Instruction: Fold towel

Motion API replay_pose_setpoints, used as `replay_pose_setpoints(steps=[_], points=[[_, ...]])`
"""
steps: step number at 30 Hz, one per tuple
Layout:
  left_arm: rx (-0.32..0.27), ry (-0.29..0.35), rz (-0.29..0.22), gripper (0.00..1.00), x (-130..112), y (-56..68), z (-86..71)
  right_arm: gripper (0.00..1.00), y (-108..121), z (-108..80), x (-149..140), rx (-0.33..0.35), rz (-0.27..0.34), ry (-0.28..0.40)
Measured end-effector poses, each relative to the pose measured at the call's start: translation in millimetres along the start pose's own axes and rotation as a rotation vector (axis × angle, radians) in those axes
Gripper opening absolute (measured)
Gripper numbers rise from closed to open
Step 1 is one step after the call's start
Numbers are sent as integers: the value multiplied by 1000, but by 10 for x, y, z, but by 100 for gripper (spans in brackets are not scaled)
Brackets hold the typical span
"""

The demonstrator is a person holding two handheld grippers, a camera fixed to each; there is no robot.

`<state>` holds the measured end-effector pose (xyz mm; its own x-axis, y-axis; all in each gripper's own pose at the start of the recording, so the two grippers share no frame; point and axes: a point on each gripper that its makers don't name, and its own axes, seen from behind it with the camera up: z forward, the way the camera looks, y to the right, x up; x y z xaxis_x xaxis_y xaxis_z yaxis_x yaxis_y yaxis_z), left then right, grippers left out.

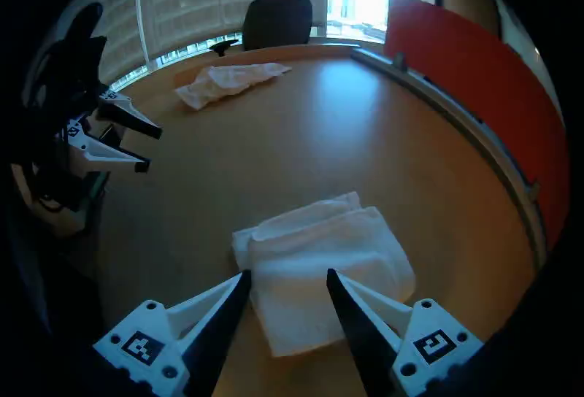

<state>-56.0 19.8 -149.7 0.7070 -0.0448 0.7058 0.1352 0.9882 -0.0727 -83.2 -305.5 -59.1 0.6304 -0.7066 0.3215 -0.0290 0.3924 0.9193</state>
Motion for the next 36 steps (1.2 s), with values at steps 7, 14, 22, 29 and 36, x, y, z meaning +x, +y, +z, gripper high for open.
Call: replay_pose_setpoints(steps=[7, 14, 22, 29, 36], points=[[1, 1, 3, 95, 5, 13, -5, 79, 41, -131, -162, -20, 21, -7], [3, -5, 15, 95, -14, 24, -9, 79, 56, -192, -265, -36, 36, -11], [5, -8, 17, 95, -33, 34, -24, 79, 3, -190, -492, -50, 67, -34], [4, -7, 22, 95, -23, 54, -13, 79, -10, -172, -654, -57, 101, -53], [1, -8, 24, 95, -31, 85, -2, 79, -27, -137, -815, -64, 126, -80]])
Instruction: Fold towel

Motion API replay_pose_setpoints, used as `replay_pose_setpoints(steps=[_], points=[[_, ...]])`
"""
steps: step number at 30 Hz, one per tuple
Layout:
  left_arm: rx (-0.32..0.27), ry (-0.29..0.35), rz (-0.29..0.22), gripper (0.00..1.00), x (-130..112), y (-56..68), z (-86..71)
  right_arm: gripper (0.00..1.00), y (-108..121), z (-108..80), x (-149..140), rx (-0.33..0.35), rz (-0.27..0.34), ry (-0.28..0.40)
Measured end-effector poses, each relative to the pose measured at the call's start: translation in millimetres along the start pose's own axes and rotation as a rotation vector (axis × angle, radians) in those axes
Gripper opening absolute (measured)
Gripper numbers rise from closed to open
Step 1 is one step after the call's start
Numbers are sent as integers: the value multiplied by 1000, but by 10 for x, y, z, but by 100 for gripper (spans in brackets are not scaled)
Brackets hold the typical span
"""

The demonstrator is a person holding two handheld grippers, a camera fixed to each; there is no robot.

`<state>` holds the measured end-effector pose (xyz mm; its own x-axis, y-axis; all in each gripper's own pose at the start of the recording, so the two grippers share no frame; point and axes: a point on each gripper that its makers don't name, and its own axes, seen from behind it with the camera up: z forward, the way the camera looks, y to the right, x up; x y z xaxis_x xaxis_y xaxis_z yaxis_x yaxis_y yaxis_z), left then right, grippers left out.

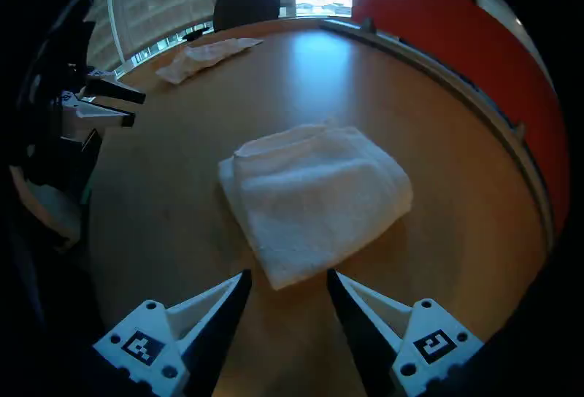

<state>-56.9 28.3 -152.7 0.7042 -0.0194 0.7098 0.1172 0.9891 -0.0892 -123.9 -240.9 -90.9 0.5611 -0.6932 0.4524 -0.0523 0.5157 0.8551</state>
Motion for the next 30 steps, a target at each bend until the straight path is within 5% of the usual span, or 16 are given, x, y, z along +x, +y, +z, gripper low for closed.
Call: replay_pose_setpoints(steps=[11, 25, 30], points=[[-1, 0, -2, 95, 5, 11, 1, 69, 9, 50, -15, -26, 33, 2], [-2, 3, -1, 95, 22, 18, 9, 10, 29, 58, -62, -49, 63, -1], [-5, 3, 3, 95, 35, 22, 17, 6, 48, 44, -43, -53, 66, 5]])
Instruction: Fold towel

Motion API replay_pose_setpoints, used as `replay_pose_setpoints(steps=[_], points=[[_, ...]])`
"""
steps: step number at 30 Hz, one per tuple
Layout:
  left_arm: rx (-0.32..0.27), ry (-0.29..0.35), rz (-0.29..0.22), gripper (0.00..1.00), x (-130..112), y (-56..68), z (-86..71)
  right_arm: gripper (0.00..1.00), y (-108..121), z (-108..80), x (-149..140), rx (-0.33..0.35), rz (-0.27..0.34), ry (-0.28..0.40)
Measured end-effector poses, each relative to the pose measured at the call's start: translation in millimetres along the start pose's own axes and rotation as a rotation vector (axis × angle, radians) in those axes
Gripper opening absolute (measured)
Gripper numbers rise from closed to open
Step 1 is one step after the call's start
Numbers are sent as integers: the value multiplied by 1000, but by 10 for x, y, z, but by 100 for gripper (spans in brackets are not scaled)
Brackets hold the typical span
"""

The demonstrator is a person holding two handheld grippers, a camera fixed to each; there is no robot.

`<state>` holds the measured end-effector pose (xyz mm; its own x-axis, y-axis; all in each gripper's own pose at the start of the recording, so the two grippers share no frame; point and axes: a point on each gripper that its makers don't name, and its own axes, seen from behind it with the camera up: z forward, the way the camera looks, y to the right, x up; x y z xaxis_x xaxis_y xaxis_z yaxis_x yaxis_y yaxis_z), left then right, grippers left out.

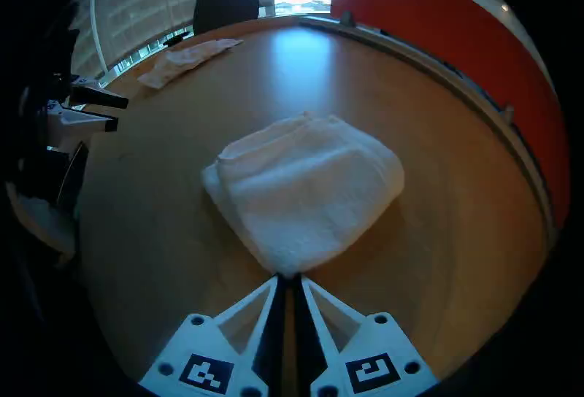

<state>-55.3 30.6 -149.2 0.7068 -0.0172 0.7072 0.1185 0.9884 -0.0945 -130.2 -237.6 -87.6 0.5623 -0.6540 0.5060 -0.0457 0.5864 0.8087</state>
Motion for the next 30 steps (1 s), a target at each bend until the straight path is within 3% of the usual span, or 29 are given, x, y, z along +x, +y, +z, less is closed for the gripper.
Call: replay_pose_setpoints(steps=[15, 30], points=[[-4, 3, 5, 95, 22, 11, -8, 6, 71, -175, 272, -17, -28, 52], [-8, 29, -1, 95, 95, 4, -53, 5, 230, -573, 1053, -50, -91, 165]])
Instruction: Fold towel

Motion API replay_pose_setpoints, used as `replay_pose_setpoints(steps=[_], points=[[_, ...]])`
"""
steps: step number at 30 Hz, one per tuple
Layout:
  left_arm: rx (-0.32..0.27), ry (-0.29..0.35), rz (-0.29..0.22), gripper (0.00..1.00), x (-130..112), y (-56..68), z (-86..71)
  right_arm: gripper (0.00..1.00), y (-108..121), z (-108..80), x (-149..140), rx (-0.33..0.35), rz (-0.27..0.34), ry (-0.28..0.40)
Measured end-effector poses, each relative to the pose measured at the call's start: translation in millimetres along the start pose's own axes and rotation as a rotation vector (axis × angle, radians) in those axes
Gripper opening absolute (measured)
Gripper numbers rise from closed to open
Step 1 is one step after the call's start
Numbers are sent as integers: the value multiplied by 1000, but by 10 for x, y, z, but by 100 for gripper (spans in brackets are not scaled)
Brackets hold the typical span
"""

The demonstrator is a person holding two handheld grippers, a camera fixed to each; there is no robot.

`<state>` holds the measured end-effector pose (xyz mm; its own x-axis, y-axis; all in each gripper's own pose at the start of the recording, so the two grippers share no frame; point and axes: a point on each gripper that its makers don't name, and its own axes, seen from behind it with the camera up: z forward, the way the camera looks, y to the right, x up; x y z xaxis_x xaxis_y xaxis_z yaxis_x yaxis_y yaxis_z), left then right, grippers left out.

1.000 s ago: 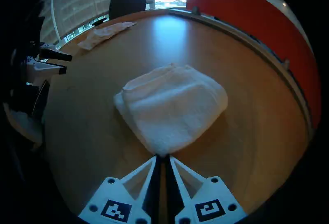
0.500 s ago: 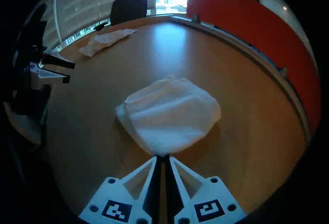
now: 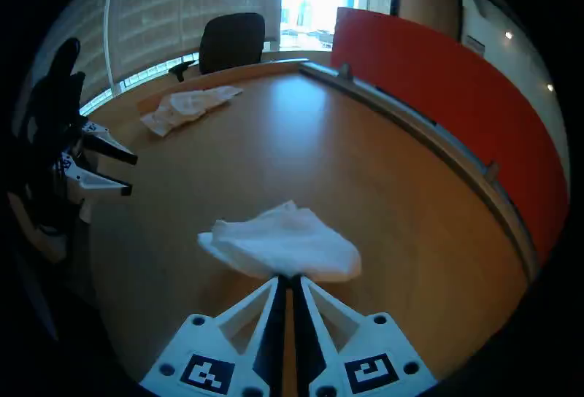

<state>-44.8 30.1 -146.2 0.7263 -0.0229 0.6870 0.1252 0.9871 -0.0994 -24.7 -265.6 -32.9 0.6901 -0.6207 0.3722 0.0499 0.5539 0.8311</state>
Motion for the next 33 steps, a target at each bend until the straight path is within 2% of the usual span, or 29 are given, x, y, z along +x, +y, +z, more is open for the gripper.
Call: replay_pose_setpoints(steps=[8, 14, 21, 33], points=[[-3, 11, 9, 95, 45, 4, -21, 5, 137, -152, 492, -9, -45, 60], [-3, 22, 10, 95, 91, 12, -55, 5, 208, -305, 750, -20, -66, 92], [-12, 35, 8, 95, 155, 57, -69, 5, 247, -439, 812, -33, -82, 98], [-21, 39, 15, 95, 178, 133, -81, 5, 318, -573, 830, -42, -54, 119]])
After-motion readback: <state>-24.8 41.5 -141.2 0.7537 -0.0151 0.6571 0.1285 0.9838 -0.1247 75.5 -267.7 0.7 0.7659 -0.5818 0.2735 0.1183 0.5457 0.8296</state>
